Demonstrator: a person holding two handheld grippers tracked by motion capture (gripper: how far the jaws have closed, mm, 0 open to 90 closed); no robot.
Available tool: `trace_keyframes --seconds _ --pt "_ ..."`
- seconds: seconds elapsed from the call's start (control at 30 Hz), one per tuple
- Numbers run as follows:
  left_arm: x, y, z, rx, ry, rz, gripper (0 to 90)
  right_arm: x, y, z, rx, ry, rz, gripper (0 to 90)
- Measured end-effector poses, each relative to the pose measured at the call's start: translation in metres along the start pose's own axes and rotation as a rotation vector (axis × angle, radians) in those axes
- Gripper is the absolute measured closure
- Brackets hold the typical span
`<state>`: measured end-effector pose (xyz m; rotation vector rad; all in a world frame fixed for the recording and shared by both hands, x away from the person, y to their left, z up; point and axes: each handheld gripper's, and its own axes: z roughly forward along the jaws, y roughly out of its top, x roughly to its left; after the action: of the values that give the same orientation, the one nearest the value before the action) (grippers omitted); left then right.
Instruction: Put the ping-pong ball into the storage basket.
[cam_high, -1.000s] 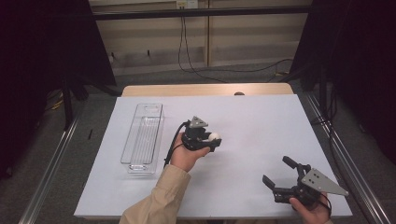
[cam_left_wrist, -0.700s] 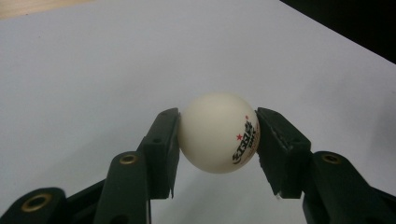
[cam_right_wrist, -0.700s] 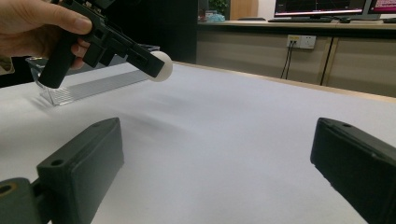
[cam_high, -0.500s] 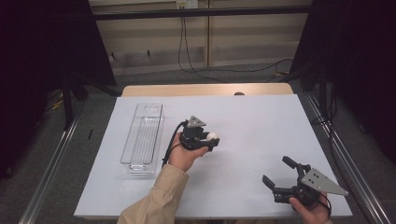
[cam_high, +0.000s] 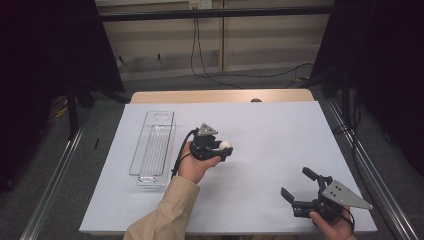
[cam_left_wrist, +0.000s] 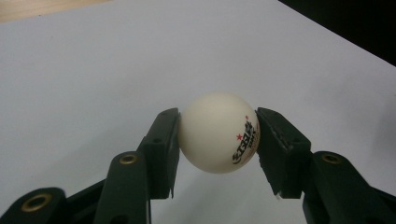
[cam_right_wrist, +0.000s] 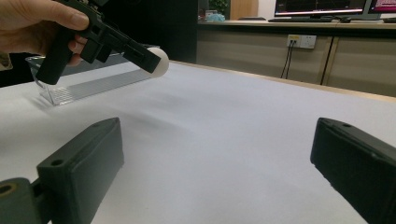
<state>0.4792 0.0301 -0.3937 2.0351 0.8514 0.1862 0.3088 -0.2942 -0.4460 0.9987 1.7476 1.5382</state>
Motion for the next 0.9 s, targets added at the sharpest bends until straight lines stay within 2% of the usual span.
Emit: trace_keyframes --seconds 0.6,0.9 --pt "0.0058 -0.0011 -0.0045 -0.009 0.007 -0.021 51.2 -0.0002 0.0001 -0.0001 0.0 0.003 -0.001 2.2" --pt "0.0088 -0.0002 -0.0081 0.003 0.016 -0.011 51.2 -0.0004 0.0002 -0.0003 -0.002 0.002 -0.003 2.1"
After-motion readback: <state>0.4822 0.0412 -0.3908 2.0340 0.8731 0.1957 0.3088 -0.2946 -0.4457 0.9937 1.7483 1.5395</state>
